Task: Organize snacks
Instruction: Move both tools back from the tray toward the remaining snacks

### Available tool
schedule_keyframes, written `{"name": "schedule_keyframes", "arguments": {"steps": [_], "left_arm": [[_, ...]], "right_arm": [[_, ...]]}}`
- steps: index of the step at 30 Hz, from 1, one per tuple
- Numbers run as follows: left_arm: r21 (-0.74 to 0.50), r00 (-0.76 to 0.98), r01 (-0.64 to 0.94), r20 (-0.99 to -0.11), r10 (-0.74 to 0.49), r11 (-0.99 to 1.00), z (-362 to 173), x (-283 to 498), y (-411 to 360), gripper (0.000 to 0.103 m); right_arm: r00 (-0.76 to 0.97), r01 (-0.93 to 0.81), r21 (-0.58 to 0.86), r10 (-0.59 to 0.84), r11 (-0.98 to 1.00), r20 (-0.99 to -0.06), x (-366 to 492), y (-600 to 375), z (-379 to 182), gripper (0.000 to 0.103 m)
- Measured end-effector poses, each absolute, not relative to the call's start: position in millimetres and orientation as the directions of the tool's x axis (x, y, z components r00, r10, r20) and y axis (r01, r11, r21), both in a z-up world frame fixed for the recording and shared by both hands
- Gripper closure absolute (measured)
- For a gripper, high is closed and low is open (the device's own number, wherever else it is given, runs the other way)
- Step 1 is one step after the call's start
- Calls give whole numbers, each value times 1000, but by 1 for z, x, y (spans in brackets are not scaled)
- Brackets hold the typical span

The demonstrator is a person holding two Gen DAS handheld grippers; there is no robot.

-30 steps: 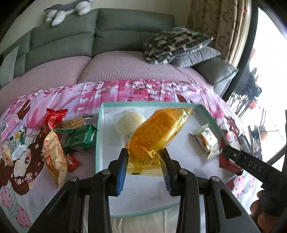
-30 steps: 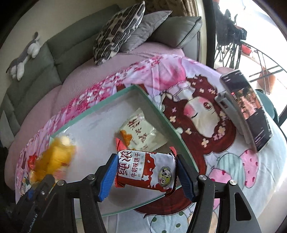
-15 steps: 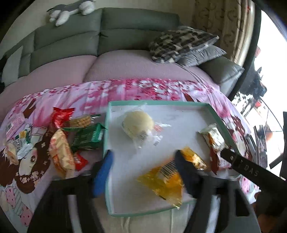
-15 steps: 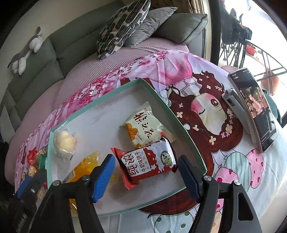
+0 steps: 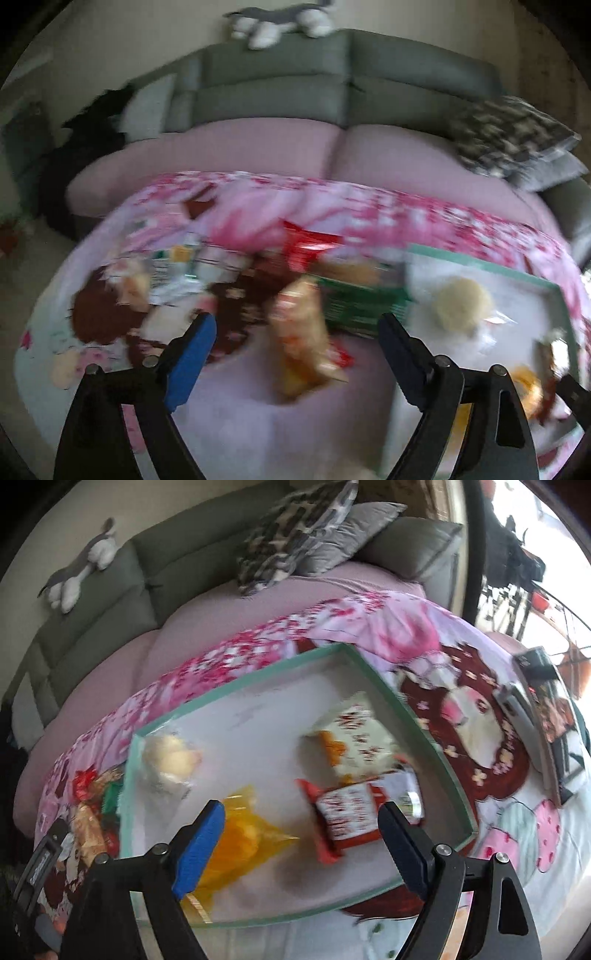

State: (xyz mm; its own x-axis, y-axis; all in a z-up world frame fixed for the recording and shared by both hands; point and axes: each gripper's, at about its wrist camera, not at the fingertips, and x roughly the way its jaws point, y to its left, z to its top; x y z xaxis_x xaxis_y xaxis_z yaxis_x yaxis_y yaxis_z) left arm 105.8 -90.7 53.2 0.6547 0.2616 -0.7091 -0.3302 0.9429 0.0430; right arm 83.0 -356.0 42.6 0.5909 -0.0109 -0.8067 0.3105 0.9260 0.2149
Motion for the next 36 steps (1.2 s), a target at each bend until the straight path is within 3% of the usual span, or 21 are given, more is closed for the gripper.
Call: {"name": "schedule_keyframes", "arguments": {"steps": [2, 22, 36], "left_arm": [[66, 639, -383, -702, 315, 921, 53, 105, -76, 4], [-4, 584, -530, -727, 362, 848, 51, 92, 11, 3], [-20, 550, -608, -731, 403, 794, 54, 78, 56, 3]], "right_arm": [[602, 285, 218, 3, 934, -798, 85, -346, 44, 0], [617, 134, 161, 45, 978, -786, 97, -279, 47, 0], [631, -64, 167, 170, 984, -757, 108, -206, 52, 0]]}}
